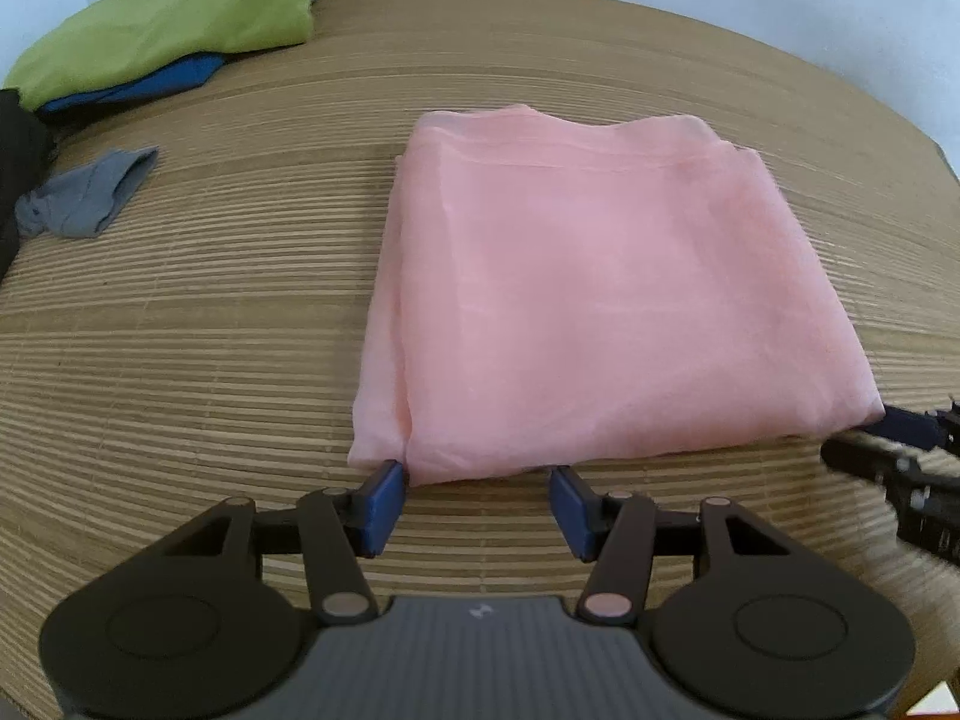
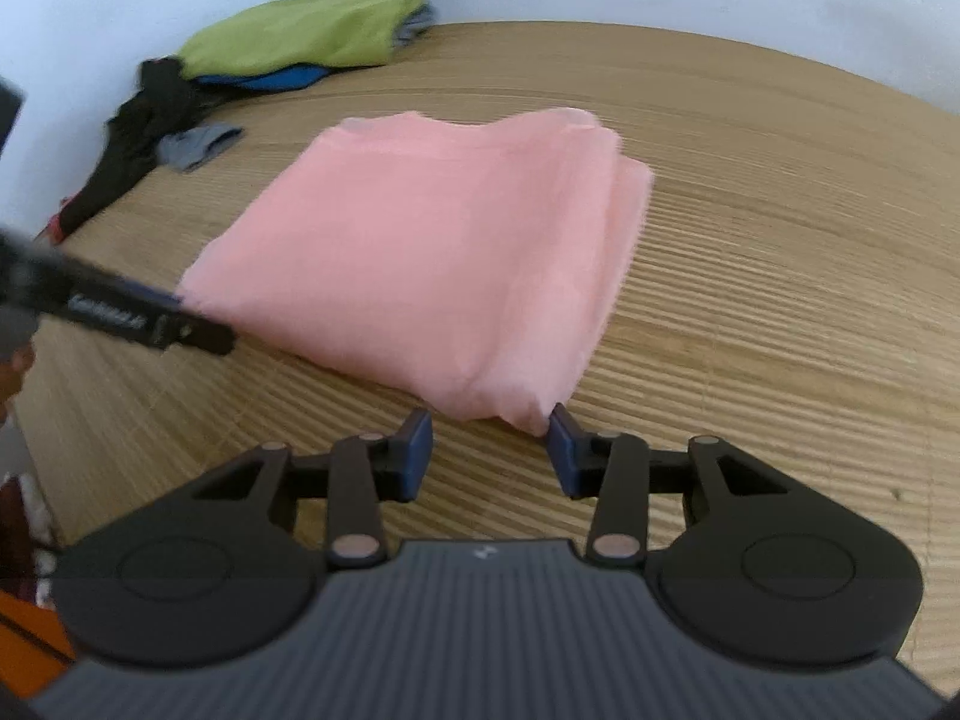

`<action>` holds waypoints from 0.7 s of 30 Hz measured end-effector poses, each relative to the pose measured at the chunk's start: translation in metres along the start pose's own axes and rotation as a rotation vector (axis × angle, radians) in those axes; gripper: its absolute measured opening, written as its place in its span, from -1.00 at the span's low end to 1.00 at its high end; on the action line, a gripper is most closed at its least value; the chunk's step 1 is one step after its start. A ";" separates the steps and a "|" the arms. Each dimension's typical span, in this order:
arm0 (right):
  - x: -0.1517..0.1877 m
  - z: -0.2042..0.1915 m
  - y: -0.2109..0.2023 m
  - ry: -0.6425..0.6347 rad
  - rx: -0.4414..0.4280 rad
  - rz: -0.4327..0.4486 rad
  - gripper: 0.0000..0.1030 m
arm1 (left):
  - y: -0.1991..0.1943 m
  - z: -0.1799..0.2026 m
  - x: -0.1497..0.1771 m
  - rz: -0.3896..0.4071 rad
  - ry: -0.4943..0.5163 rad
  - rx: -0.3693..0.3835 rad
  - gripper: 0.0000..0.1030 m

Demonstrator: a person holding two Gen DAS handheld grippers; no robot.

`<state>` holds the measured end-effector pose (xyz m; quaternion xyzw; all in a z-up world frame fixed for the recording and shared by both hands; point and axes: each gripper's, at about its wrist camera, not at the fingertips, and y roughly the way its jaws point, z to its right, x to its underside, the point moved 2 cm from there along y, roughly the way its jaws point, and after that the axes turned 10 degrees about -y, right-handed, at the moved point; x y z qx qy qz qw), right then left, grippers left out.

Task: Fold clothes

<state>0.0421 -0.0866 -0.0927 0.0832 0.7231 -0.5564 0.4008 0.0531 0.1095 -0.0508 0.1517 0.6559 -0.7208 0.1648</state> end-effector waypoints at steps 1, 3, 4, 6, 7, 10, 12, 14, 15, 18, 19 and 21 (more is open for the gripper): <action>-0.001 0.003 -0.001 0.032 0.011 -0.003 -0.14 | -0.001 0.000 0.000 0.000 0.009 0.002 0.09; -0.002 0.008 -0.003 0.093 0.024 -0.006 -0.14 | -0.003 0.000 0.000 0.006 0.028 0.005 0.09; -0.002 0.009 -0.002 0.122 0.022 -0.006 -0.13 | -0.003 0.000 0.000 0.009 0.041 0.009 0.10; -0.002 0.011 -0.001 0.178 0.018 -0.005 -0.11 | -0.004 0.000 0.000 0.012 0.062 0.016 0.10; -0.002 0.012 0.000 0.206 0.017 -0.005 -0.11 | -0.004 0.000 0.000 0.013 0.069 0.018 0.10; -0.002 0.016 0.001 0.291 0.011 -0.005 -0.10 | -0.005 0.001 -0.001 0.016 0.092 0.027 0.10; -0.002 0.019 0.003 0.347 0.008 -0.004 -0.09 | -0.005 -0.001 -0.001 0.014 0.099 0.034 0.10; -0.002 0.021 0.004 0.403 0.004 -0.004 -0.05 | -0.004 -0.003 -0.001 0.010 0.102 0.037 0.10; -0.002 0.023 0.005 0.429 0.000 -0.002 -0.03 | -0.003 -0.004 -0.001 0.006 0.101 0.039 0.10; -0.004 0.028 0.008 0.499 -0.017 0.006 0.10 | -0.002 -0.006 0.000 -0.001 0.097 0.044 0.10; -0.004 0.029 0.009 0.523 -0.022 0.009 0.10 | -0.001 -0.007 0.000 -0.003 0.096 0.045 0.10; -0.005 0.033 0.011 0.570 -0.033 0.015 0.10 | -0.001 -0.007 0.001 -0.005 0.095 0.047 0.10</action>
